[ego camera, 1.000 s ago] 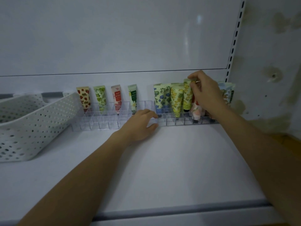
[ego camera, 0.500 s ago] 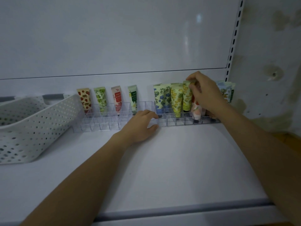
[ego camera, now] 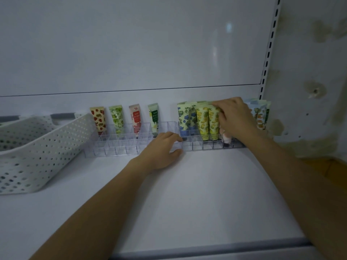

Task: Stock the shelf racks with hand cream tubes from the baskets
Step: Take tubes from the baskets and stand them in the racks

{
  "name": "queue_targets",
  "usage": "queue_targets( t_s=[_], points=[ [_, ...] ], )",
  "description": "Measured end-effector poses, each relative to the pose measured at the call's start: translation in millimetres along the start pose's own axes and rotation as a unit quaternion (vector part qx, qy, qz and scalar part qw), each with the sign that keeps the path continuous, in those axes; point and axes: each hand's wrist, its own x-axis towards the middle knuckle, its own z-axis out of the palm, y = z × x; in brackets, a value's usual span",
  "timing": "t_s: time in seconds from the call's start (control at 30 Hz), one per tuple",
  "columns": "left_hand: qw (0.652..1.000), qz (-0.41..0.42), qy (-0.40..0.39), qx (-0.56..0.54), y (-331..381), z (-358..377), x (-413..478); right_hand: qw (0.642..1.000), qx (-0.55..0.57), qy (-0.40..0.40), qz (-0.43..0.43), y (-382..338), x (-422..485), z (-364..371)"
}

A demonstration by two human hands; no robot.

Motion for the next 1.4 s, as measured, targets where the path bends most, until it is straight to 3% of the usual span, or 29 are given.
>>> queue_targets(
  t_s=[0.17,0.37,0.5,0.67,0.9,1.13,1.4],
  points=[
    [0.999,0.007,0.034,0.031,2,-3,-1,1.0,0.004,0.026,-0.015,-8,-4,2],
    [0.993,0.002,0.076,0.091,-4,-53,7,0.99,0.049,0.075,-0.106,-55,4,-1],
    [0.988,-0.026,0.095,0.121,-35,-116,-10,0.982,0.082,0.023,-0.168,-112,17,5],
    [0.983,-0.087,0.08,0.138,-106,-176,-57,0.965,0.18,-0.065,-0.178,-203,33,19],
    [0.977,-0.158,-0.024,0.143,-190,-195,-112,0.933,0.266,-0.156,-0.185,-301,52,48],
    [0.961,-0.116,-0.211,0.133,-243,-199,-118,0.925,0.239,-0.252,-0.158,-331,63,66],
    [0.936,-0.055,-0.297,0.18,-263,-187,-84,0.927,0.213,-0.279,-0.134,-339,74,71]
  ],
)
